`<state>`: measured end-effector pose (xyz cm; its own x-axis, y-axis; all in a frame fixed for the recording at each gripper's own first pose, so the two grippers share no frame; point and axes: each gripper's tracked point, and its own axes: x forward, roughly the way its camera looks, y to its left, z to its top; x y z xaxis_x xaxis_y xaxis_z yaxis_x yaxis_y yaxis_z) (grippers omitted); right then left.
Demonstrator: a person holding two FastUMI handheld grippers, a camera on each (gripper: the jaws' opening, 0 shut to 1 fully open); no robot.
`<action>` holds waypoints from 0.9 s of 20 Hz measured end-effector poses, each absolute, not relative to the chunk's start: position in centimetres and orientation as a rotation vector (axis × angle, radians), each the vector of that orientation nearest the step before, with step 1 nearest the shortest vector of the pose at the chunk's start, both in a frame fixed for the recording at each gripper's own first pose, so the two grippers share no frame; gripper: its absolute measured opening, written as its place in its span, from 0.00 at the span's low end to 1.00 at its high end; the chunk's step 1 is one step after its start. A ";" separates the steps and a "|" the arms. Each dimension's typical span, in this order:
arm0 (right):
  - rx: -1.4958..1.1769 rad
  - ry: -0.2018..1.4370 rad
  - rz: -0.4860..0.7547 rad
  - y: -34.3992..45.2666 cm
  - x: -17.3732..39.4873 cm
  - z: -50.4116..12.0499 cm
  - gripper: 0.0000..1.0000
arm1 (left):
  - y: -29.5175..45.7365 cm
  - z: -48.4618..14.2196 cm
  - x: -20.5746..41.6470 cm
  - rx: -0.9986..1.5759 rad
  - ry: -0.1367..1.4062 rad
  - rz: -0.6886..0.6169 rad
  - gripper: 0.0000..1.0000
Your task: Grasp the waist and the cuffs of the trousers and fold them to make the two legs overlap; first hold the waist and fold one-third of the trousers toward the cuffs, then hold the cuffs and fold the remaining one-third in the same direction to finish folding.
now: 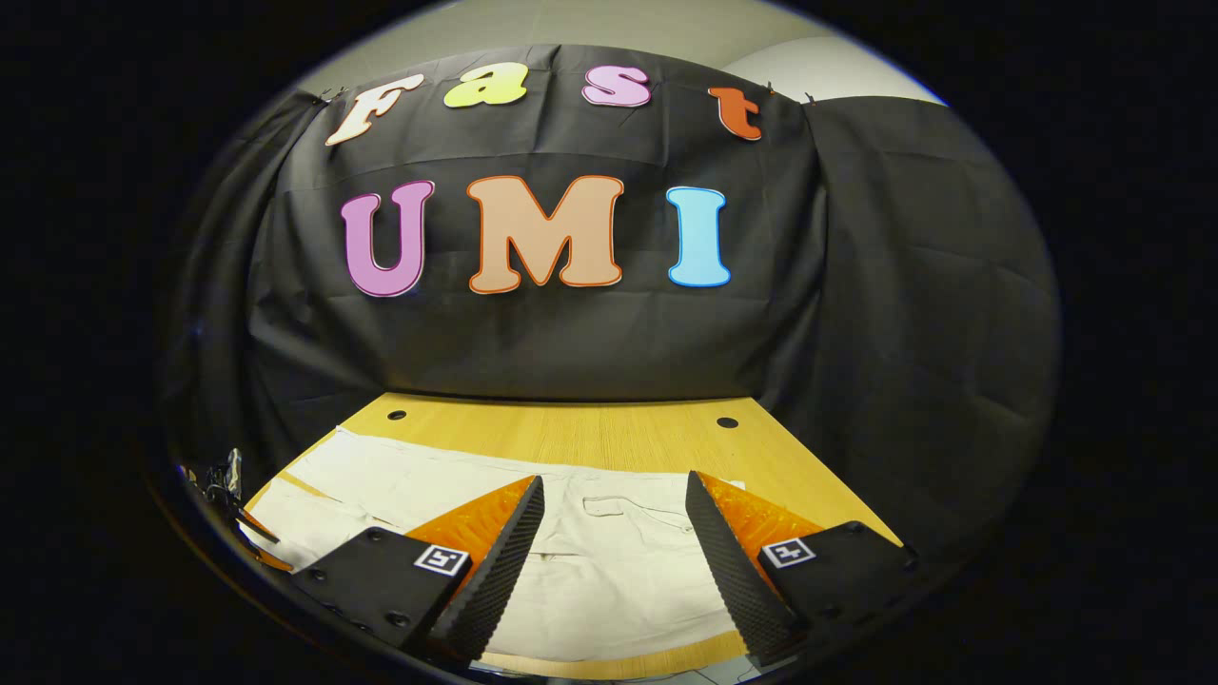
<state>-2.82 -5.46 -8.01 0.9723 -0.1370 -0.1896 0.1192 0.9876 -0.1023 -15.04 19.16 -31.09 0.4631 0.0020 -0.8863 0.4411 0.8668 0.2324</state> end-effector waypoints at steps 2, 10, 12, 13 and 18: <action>-0.100 0.208 -0.121 -5.8 -2.6 -8.3 0.96 | 19.2 -31.2 -15.1 0.480 1.081 -0.284 0.90; -0.136 0.245 -0.065 -5.9 -2.1 -9.3 0.96 | 18.5 -31.4 -15.3 0.530 1.140 -0.331 0.68; -0.151 0.263 -0.042 -5.8 -2.1 -9.6 0.95 | 18.4 -31.5 -15.3 0.515 1.160 -0.336 0.61; -0.161 0.273 -0.031 -5.9 -2.2 -9.8 0.95 | 18.5 -31.2 -15.0 0.515 1.153 -0.324 0.55; -0.241 0.338 0.049 -6.1 -1.5 -12.7 0.98 | 18.7 -31.2 -14.1 0.444 1.179 -0.288 0.00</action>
